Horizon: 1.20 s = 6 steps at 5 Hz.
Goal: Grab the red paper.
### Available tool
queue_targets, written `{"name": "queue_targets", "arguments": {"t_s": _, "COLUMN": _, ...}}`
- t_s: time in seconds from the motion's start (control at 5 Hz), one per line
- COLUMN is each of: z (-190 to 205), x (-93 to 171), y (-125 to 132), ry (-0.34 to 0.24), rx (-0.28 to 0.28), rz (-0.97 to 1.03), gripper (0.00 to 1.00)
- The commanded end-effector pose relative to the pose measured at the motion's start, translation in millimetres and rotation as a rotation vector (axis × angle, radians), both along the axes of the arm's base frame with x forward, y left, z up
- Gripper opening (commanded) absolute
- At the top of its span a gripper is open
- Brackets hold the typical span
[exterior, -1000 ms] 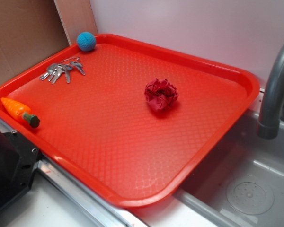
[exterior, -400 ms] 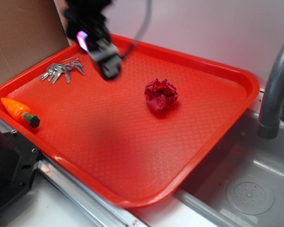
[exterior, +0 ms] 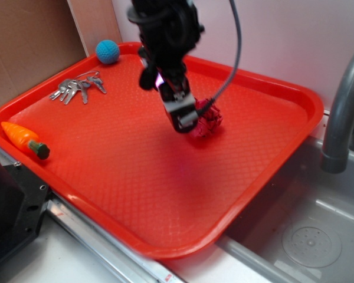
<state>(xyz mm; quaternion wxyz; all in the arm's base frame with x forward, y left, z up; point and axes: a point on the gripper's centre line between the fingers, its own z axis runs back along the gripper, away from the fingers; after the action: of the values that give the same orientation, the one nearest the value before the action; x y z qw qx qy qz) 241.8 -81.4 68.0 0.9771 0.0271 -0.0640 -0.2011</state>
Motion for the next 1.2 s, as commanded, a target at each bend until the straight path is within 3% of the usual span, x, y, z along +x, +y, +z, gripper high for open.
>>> {"name": "queue_targets", "arguments": {"t_s": 0.0, "z": -33, "x": 32, "y": -4, "ry": -0.093, "rx": -0.130, "rz": -0.042, "gripper": 1.00}}
{"name": "queue_targets", "arguments": {"t_s": 0.2, "z": -53, "x": 34, "y": -17, "ry": -0.103, "rx": -0.150, "rz": -0.032, "gripper": 0.32}}
{"name": "queue_targets", "arguments": {"t_s": 0.4, "z": -52, "x": 29, "y": -20, "ry": -0.092, "rx": -0.175, "rz": -0.029, "gripper": 0.00}}
{"name": "queue_targets", "arguments": {"t_s": 0.6, "z": -29, "x": 23, "y": -17, "ry": -0.060, "rx": -0.162, "rz": -0.035, "gripper": 0.00}}
{"name": "queue_targets", "arguments": {"t_s": 0.8, "z": 21, "x": 11, "y": -8, "ry": -0.097, "rx": -0.180, "rz": -0.016, "gripper": 1.00}}
{"name": "queue_targets", "arguments": {"t_s": 1.0, "z": 64, "x": 20, "y": -7, "ry": -0.129, "rx": -0.240, "rz": 0.006, "gripper": 1.00}}
